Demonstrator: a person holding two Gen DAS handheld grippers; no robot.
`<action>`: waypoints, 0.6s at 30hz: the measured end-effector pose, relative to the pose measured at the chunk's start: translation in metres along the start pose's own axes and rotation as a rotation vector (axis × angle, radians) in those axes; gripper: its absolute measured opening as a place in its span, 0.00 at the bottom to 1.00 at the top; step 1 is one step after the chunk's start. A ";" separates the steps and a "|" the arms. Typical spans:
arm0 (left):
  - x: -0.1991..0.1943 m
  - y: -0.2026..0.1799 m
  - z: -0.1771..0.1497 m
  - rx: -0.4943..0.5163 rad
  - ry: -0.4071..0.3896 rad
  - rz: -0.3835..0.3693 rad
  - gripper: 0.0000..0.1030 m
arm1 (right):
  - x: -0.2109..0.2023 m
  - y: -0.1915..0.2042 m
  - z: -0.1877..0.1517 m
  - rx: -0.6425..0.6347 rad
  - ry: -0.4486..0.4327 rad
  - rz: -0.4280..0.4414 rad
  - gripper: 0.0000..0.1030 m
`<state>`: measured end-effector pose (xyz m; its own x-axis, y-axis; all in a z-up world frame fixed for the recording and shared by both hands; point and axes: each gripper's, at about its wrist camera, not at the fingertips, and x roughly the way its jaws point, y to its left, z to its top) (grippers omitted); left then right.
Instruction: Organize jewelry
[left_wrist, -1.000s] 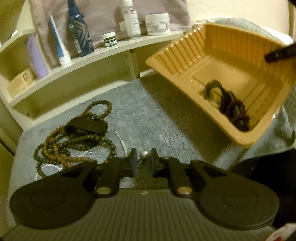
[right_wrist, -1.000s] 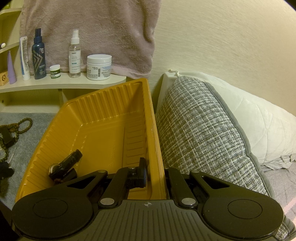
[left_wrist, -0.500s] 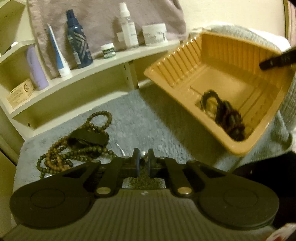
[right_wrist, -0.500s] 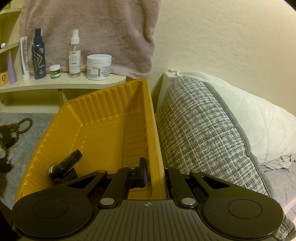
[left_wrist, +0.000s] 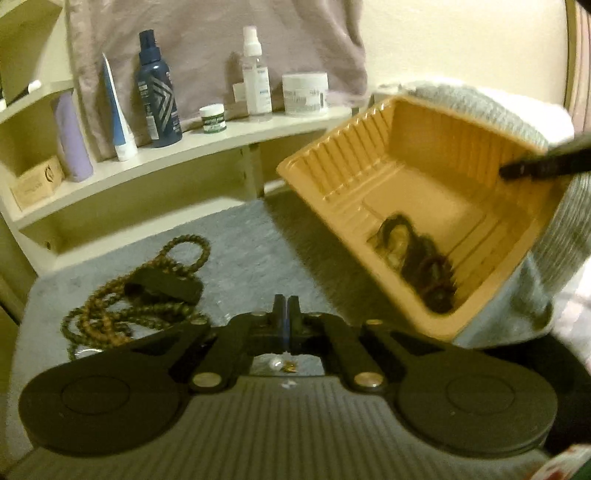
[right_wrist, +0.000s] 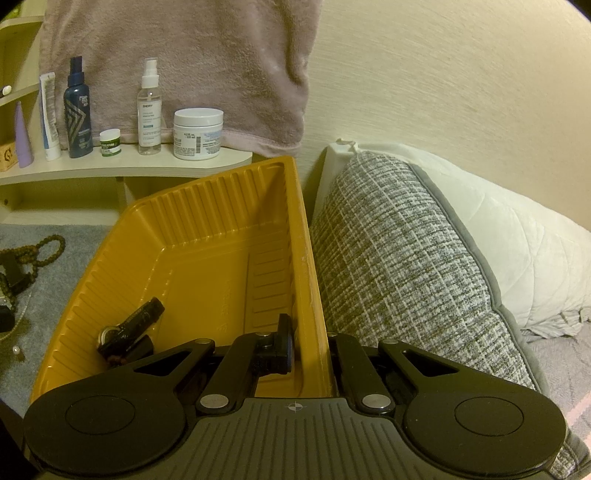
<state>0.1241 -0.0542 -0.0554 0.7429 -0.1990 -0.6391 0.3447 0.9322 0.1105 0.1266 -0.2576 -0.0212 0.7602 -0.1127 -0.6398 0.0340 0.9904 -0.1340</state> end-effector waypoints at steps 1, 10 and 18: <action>0.000 0.001 -0.004 0.012 0.002 0.020 0.00 | 0.000 0.000 0.000 0.001 0.000 0.000 0.04; 0.004 0.015 -0.036 0.070 0.047 0.031 0.09 | 0.000 0.000 0.000 0.003 0.000 0.000 0.04; 0.011 0.004 -0.040 0.130 0.033 0.002 0.11 | 0.001 -0.001 0.000 0.002 0.001 -0.002 0.04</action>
<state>0.1104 -0.0407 -0.0928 0.7256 -0.1849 -0.6629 0.4159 0.8852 0.2083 0.1270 -0.2583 -0.0218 0.7594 -0.1148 -0.6404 0.0368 0.9903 -0.1338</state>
